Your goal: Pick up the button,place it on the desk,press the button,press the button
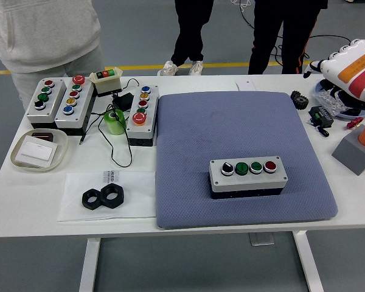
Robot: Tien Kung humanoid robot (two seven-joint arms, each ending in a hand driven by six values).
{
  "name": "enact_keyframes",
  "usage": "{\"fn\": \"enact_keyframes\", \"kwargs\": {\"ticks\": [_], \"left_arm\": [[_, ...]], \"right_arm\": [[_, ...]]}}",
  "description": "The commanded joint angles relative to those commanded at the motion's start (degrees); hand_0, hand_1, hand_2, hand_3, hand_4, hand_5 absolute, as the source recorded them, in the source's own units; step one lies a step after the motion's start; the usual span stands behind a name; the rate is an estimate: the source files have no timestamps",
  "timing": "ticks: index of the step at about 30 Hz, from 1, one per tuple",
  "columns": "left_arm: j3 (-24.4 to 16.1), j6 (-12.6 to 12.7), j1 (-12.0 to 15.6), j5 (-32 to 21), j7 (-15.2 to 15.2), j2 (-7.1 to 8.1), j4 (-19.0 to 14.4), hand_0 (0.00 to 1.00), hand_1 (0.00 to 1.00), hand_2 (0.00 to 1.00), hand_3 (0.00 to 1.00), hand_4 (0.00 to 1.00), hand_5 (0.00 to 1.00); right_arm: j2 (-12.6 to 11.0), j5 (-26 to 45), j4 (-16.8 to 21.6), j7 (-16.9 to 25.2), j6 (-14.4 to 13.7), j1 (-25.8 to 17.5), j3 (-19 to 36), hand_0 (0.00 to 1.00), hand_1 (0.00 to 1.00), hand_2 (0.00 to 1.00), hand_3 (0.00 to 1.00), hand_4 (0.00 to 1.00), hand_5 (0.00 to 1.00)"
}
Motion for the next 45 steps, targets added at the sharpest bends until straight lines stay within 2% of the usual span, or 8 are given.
{"fn": "enact_keyframes", "kwargs": {"ticks": [5,6,14,16,18,24,34,45], "left_arm": [[-0.1,0.0,0.2,0.0,0.0,0.15,0.0,0.741,0.912,0.985,0.947,0.613,0.998],[-0.1,0.0,0.2,0.0,0.0,0.18,0.0,0.741,0.912,0.984,0.948,0.611,0.998],[0.2,0.2,0.2,-0.4,-0.1,0.39,0.0,0.741,0.912,0.984,0.948,0.612,0.998],[0.3,0.2,0.1,-0.6,-0.1,0.42,0.0,0.741,0.912,0.984,0.948,0.612,0.998],[0.3,0.2,0.1,-0.6,-0.1,0.44,0.0,0.741,0.912,0.985,0.947,0.611,0.998],[0.4,0.2,0.0,-0.7,-0.1,0.45,0.0,0.741,0.912,0.984,0.947,0.612,0.998],[0.5,0.2,-0.4,-0.7,-0.1,0.33,0.0,0.741,0.912,0.984,0.947,0.609,0.998],[0.5,0.2,-0.6,-0.8,-0.2,0.33,0.0,0.742,0.912,0.983,0.947,0.607,0.998]], "right_arm": [[-2.6,0.0,0.0,1.8,3.1,0.9,-0.6,0.348,0.168,0.189,0.684,0.333,0.002],[-3.2,0.0,0.0,2.6,4.6,1.4,-0.6,0.337,0.154,0.167,0.738,0.363,0.002],[-6.3,0.0,0.0,10.1,18.8,4.3,0.9,0.331,0.144,0.158,0.737,0.364,0.002],[-6.5,0.0,0.0,11.6,21.2,4.9,1.0,0.331,0.144,0.158,0.737,0.364,0.002],[-6.5,0.0,0.0,12.9,21.2,5.4,0.9,0.335,0.145,0.159,0.796,0.375,0.002],[-5.6,0.0,0.0,14.6,21.2,6.0,-0.2,0.335,0.145,0.159,0.8,0.381,0.002],[-0.3,0.0,-2.9,13.5,21.2,6.5,-4.2,0.332,0.146,0.161,0.8,0.383,0.002],[3.7,0.0,-1.3,13.9,21.2,5.6,-7.6,0.332,0.145,0.162,0.803,0.391,0.002]]}}
